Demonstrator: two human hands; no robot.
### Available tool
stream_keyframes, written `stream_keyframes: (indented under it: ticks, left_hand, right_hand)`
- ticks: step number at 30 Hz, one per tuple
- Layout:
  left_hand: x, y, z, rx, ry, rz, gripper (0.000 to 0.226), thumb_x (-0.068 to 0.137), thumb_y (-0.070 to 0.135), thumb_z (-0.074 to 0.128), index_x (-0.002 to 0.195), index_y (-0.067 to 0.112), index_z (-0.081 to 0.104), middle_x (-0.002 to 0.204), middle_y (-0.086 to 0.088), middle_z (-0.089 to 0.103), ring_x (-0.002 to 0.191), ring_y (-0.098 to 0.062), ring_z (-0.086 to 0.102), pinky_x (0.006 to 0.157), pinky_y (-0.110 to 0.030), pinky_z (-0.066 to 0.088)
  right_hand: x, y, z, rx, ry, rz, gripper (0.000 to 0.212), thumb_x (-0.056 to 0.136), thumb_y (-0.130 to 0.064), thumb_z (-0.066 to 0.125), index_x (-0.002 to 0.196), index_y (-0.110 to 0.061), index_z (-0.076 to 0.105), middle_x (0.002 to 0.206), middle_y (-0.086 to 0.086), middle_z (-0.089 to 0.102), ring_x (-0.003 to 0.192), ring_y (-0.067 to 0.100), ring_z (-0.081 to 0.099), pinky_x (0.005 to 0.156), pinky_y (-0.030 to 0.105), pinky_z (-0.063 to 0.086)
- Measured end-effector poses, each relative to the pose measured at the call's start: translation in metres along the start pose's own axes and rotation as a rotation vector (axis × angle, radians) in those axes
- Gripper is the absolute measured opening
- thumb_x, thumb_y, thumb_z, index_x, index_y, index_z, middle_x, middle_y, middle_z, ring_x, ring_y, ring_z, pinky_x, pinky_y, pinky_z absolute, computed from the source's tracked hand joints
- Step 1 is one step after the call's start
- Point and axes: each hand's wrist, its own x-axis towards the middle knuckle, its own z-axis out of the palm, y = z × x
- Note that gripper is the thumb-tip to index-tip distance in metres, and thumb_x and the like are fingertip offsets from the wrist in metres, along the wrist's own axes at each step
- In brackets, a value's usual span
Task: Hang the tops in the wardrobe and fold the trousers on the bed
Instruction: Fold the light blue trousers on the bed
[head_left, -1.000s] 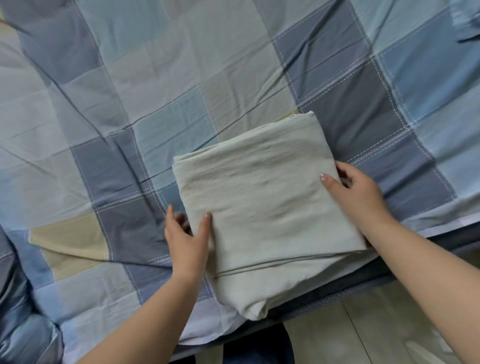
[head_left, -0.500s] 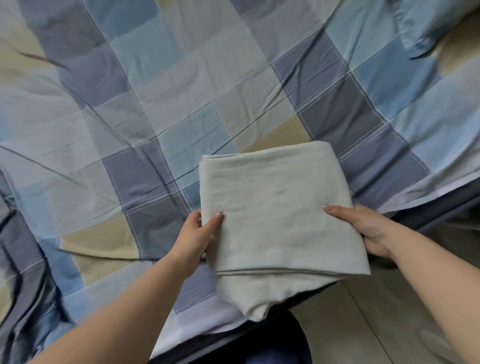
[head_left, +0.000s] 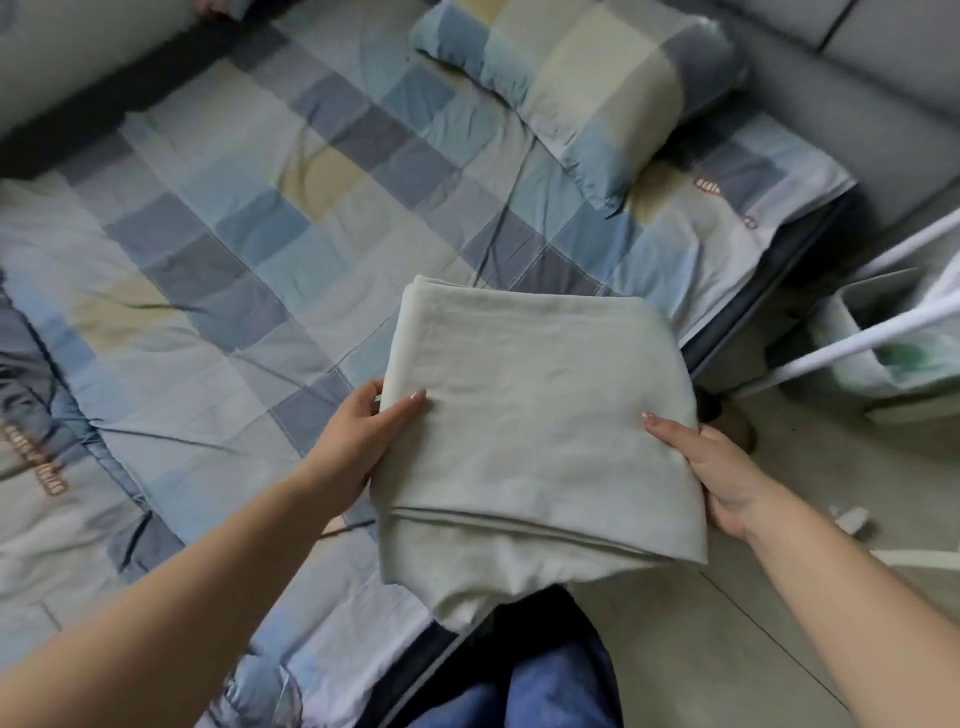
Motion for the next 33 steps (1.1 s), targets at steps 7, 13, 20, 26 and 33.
stream_keyframes:
  ticks: [7,13,20,26,33]
  left_hand:
    - [-0.087,0.062,0.035,0.061,-0.117,0.071,0.032,0.083,0.037,0.069,0.108,0.019,0.063,0.098,-0.006,0.073,0.086,-0.02,0.071,0.069,-0.034,0.058]
    - [-0.151,0.113,0.103,0.147,-0.25,0.15,0.024,0.088,0.032,0.064,0.104,0.014,0.064,0.094,-0.009,0.072,0.079,-0.02,0.068,0.068,-0.033,0.055]
    - [-0.217,0.151,0.205,0.25,-0.451,0.246,0.025,0.084,0.041,0.068,0.095,0.019,0.068,0.087,-0.004,0.073,0.075,-0.016,0.07,0.061,-0.03,0.056]
    - [-0.283,0.157,0.312,0.31,-0.697,0.283,0.037,0.076,0.047,0.075,0.095,0.016,0.068,0.091,-0.011,0.073,0.076,-0.021,0.071,0.063,-0.034,0.057]
    - [-0.371,0.134,0.433,0.366,-0.912,0.31,0.039,0.07,0.052,0.075,0.095,0.022,0.072,0.091,-0.005,0.075,0.08,-0.022,0.073,0.061,-0.031,0.056]
  right_hand:
    - [-0.14,-0.012,-0.024,0.165,0.123,-0.08,0.035,0.068,-0.026,0.067,0.098,-0.008,0.07,0.093,0.014,0.074,0.077,0.023,0.072,0.057,0.028,0.057]
    - [-0.247,-0.02,-0.065,0.26,0.235,-0.177,0.038,0.065,-0.027,0.066,0.098,-0.009,0.072,0.097,0.016,0.073,0.083,0.026,0.072,0.06,0.03,0.057]
    - [-0.365,-0.017,-0.138,0.269,0.409,-0.308,0.024,0.078,-0.035,0.065,0.095,-0.021,0.077,0.102,0.01,0.073,0.091,0.024,0.071,0.067,0.03,0.056]
    - [-0.459,0.015,-0.209,0.37,0.552,-0.376,0.03,0.067,-0.04,0.07,0.091,-0.024,0.077,0.099,0.01,0.074,0.088,0.025,0.072,0.06,0.029,0.056]
    - [-0.557,0.07,-0.289,0.509,0.772,-0.426,0.025,0.079,-0.038,0.065,0.091,-0.019,0.077,0.096,0.012,0.074,0.082,0.027,0.072,0.055,0.028,0.056]
